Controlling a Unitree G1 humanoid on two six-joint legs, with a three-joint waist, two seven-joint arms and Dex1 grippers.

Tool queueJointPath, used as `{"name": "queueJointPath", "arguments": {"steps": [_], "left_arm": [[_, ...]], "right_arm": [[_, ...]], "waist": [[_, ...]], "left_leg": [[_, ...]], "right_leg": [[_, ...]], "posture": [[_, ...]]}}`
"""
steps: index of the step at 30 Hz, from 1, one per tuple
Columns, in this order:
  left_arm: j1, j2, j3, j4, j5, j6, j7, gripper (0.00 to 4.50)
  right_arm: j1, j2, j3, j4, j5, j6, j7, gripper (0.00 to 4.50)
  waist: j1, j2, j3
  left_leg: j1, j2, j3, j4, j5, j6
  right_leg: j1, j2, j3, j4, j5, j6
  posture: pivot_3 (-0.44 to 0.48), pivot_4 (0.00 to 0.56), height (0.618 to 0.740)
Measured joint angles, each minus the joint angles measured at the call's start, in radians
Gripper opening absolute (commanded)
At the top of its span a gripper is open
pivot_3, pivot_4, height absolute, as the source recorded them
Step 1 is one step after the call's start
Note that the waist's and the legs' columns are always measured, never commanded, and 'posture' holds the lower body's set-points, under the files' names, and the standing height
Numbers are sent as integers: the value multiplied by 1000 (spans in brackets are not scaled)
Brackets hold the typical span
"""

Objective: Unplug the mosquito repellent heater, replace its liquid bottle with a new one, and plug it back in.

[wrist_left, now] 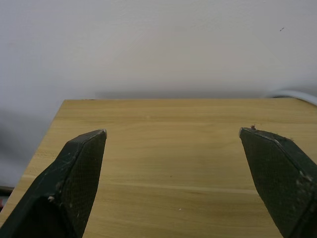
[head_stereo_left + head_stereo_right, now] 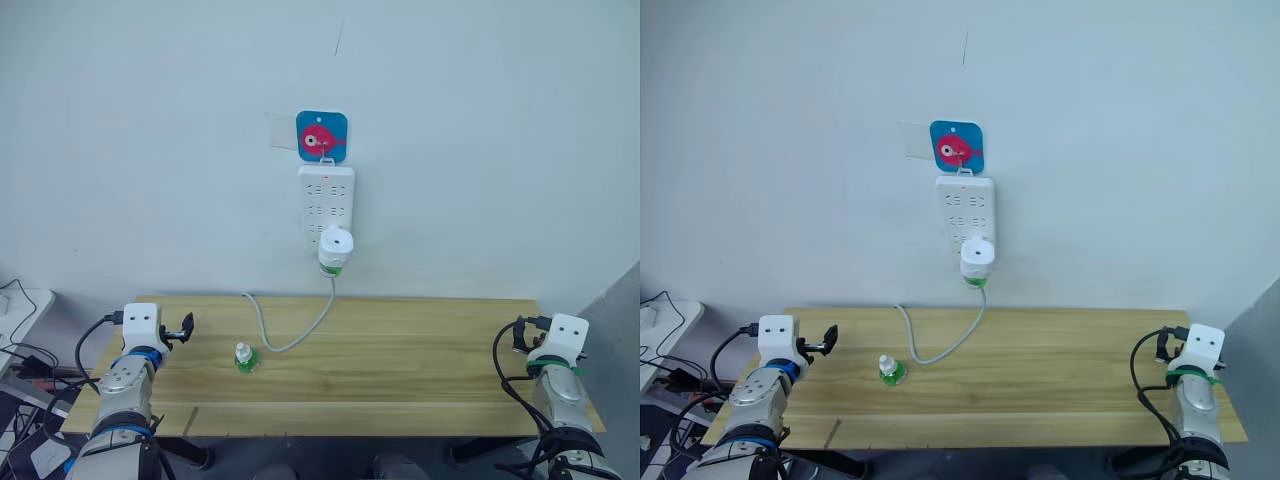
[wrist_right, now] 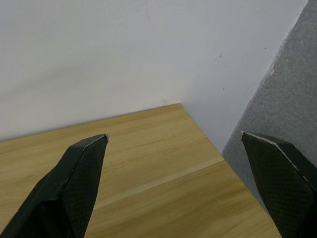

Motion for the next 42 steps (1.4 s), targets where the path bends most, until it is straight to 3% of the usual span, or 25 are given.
{"name": "queueJointPath", "arguments": {"steps": [23, 31, 34, 38, 42], "left_arm": [[-3, 1, 12, -3, -28, 1, -63, 4500], [2, 37, 31, -71, -92, 25, -225, 4500], [-4, 43, 43, -139, -147, 66, -339, 3895], [-32, 63, 14, -286, -199, 180, -517, 2659], [-82, 70, -56, -422, -201, 269, -634, 2659]], "right_arm": [[-1, 0, 1, -1, 0, 0, 0, 4485], [37, 2, 8, -138, 6, 30, 36, 4485], [71, 3, 28, -234, 11, 64, 77, 4500], [159, 2, 66, -485, 47, 171, 174, 4500], [224, -7, 120, -766, 131, 302, 292, 4500]], "waist": [[-1, 0, 0], [-2, 0, 0], [-3, 0, 0], [-3, 1, 0], [-6, 3, 0]], "left_leg": [[0, 0, 0, 0, 0, 0], [-1, 0, -3, 0, 0, 0], [-3, 0, -6, 1, 0, 0], [-4, 0, -14, 1, 0, 0], [-5, 0, -19, 3, 0, 0]], "right_leg": [[0, 0, 0, 0, 0, 0], [0, 0, -3, 0, 0, -1], [0, -1, -7, 0, -1, -2], [1, 0, -15, 2, -3, -5], [3, 1, -19, 4, -4, -6]], "posture": [[177, 0, 740], [173, 0, 740], [156, 1, 740], [131, 9, 740], [89, 23, 740]]}}
